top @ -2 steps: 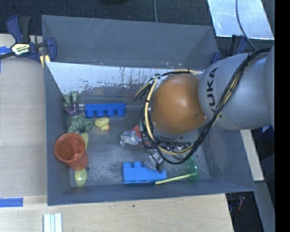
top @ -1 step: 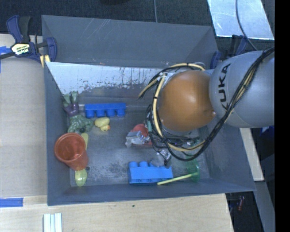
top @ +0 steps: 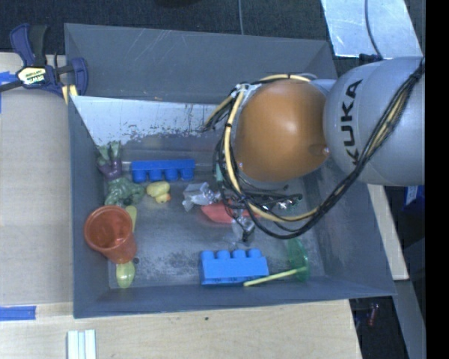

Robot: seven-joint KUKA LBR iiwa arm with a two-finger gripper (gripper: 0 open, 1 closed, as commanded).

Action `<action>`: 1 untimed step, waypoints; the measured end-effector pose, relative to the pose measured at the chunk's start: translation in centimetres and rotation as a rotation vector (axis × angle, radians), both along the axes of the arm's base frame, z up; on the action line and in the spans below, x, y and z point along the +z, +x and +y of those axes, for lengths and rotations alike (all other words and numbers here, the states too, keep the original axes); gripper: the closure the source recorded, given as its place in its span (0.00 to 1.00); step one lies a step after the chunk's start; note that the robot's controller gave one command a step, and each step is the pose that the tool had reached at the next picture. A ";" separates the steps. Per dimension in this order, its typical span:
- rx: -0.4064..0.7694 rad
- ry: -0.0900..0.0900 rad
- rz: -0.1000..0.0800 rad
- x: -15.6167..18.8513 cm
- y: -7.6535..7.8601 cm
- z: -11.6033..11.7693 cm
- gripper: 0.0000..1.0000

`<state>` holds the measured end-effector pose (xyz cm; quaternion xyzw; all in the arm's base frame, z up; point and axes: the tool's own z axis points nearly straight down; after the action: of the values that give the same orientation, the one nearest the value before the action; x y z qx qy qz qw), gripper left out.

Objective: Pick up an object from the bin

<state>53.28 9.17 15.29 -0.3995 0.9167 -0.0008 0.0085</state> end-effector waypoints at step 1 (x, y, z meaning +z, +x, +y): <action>0.001 -0.002 0.007 0.6 1.9 0.0 0.00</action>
Offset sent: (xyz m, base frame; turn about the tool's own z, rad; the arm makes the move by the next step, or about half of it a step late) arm 0.0779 -0.0160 -0.0108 0.1148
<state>55.23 9.13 15.88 -0.3998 0.9166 -0.0005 0.0050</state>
